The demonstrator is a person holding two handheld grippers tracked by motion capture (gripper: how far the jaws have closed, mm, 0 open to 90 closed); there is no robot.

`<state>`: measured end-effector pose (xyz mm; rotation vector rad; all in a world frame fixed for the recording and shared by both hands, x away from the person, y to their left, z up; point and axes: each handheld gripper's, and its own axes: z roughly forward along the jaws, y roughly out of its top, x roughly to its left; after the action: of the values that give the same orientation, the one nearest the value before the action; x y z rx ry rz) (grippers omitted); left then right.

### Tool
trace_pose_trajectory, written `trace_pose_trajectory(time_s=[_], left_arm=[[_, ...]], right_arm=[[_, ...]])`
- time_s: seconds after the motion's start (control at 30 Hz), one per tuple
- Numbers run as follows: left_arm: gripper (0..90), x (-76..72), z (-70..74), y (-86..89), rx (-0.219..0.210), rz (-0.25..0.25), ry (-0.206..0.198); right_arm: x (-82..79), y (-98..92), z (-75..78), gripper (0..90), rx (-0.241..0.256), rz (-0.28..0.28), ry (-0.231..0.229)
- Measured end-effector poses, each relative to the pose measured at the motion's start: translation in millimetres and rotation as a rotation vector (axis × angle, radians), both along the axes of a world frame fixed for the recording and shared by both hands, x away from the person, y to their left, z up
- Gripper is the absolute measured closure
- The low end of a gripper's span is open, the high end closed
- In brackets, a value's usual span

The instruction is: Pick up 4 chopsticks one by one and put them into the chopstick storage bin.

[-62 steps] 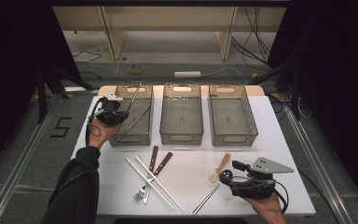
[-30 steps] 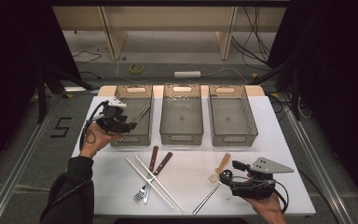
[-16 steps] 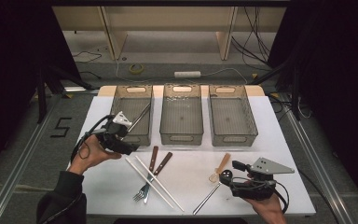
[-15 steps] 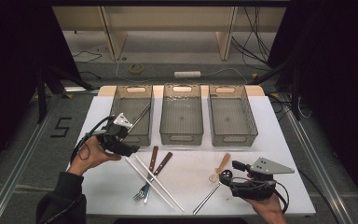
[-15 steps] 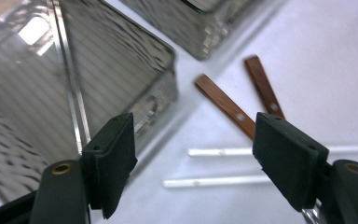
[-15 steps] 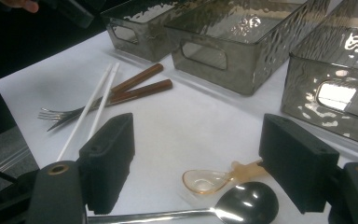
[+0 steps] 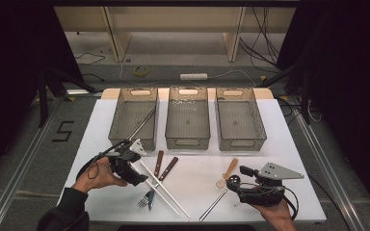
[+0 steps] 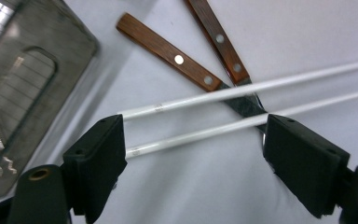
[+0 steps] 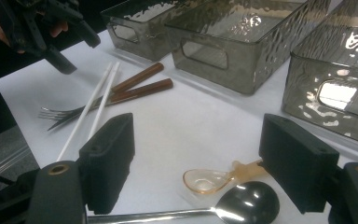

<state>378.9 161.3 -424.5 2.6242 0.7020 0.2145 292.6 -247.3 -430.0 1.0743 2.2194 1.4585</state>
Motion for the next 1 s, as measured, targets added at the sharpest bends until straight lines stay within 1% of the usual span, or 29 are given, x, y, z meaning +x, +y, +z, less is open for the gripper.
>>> trace_pose_trajectory(time_s=[0.07,0.13,0.27,0.37,0.4,0.43,0.5,0.63,0.77,1.0], left_arm=[[20.3,-1.0,-3.9,-1.0,0.012,-0.015,0.009],[20.3,-1.6,-6.7,-2.0,0.026,-0.033,0.006],[20.8,-1.5,-11.8,-4.6,0.035,-0.05,0.007],[20.9,-0.3,-16.5,-7.2,0.051,-0.073,0.018],[20.9,0.0,-18.5,-8.2,0.062,-0.087,0.02],[21.0,-0.2,-20.5,-9.2,0.062,-0.091,0.017],[21.5,0.5,-22.9,-10.2,0.072,-0.101,0.027],[22.1,0.5,-27.8,-11.9,0.065,-0.114,0.029],[22.4,1.1,-29.4,-12.9,0.072,-0.133,0.031],[23.0,3.9,-33.6,-10.9,0.061,-0.144,0.036]], right_arm=[[0.1,0.2,-0.2,27.6,-0.001,0.001,-0.001],[0.1,0.2,-0.2,27.6,-0.001,0.001,-0.001],[0.2,0.2,-0.2,27.6,-0.001,0.001,0.001],[0.3,0.8,-0.5,27.6,-0.003,0.002,0.002],[0.4,0.9,-0.6,27.6,-0.003,0.002,0.002],[0.3,0.9,-0.6,27.6,-0.004,0.003,0.002],[0.4,0.9,-0.6,27.6,-0.004,0.002,0.003],[0.5,0.9,-0.8,27.6,-0.004,0.002,0.004],[0.6,1.1,-1.1,27.6,-0.006,0.003,0.006],[0.6,1.3,-1.2,27.6,-0.006,0.003,0.008]])
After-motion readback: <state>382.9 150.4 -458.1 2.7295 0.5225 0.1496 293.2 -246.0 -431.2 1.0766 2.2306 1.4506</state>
